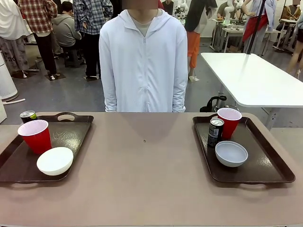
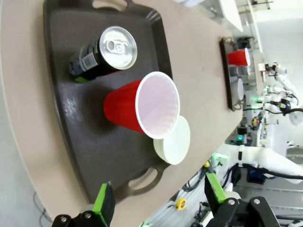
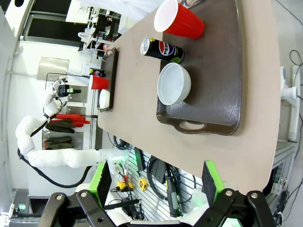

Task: Prepare tableware on both trays.
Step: Pick up a Picnic Bowl from the table and place it on a Handle tray.

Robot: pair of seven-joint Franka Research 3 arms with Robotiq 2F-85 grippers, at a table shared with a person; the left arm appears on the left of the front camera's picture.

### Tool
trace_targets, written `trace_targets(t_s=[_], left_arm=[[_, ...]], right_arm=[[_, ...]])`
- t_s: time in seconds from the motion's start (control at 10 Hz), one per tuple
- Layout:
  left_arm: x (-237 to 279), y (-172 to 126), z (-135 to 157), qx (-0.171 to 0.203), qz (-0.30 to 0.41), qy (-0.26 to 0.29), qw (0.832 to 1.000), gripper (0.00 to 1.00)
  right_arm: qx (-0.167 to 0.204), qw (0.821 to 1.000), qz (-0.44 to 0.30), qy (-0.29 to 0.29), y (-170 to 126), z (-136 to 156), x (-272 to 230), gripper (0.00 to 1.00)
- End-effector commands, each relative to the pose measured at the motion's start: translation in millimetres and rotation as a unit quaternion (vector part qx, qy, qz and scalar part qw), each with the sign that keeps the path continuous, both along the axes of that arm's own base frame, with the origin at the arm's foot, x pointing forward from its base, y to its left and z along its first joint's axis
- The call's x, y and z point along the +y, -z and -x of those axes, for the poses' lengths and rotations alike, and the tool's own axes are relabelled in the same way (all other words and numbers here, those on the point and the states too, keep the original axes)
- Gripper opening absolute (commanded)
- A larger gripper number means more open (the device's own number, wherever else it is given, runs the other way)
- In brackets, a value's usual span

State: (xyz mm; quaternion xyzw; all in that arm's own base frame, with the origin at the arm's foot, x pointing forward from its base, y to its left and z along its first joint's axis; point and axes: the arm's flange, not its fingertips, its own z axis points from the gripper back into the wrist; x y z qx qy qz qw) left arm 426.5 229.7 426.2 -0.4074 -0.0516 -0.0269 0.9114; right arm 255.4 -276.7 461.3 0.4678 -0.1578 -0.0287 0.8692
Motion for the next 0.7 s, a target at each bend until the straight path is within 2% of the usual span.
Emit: trace_targets(t_s=[0.0,0.1,0.2,0.6], left_arm=[[-4.7,-6.2,-4.3,-0.008,-0.009,0.004,1.0,1.0],[-7.9,-3.4,-5.0,-0.017,-0.016,0.003,1.0,1.0],[-1.6,-3.2,-3.2,-0.003,-0.004,0.003,1.0,1.0],[-1.6,-3.2,-3.2,-0.003,-0.004,0.003,1.0,1.0]], right_arm=[[-0.005,1.0,-0.003,-0.004,0.0,0.4,-0.6,1.0],[-0.005,1.0,-0.003,-0.004,0.0,0.4,-0.6,1.0],[-0.005,1.0,-0.003,-0.004,0.0,0.4,-0.6,1.0],[-0.005,1.0,-0.003,-0.004,0.0,0.4,-0.6,1.0]])
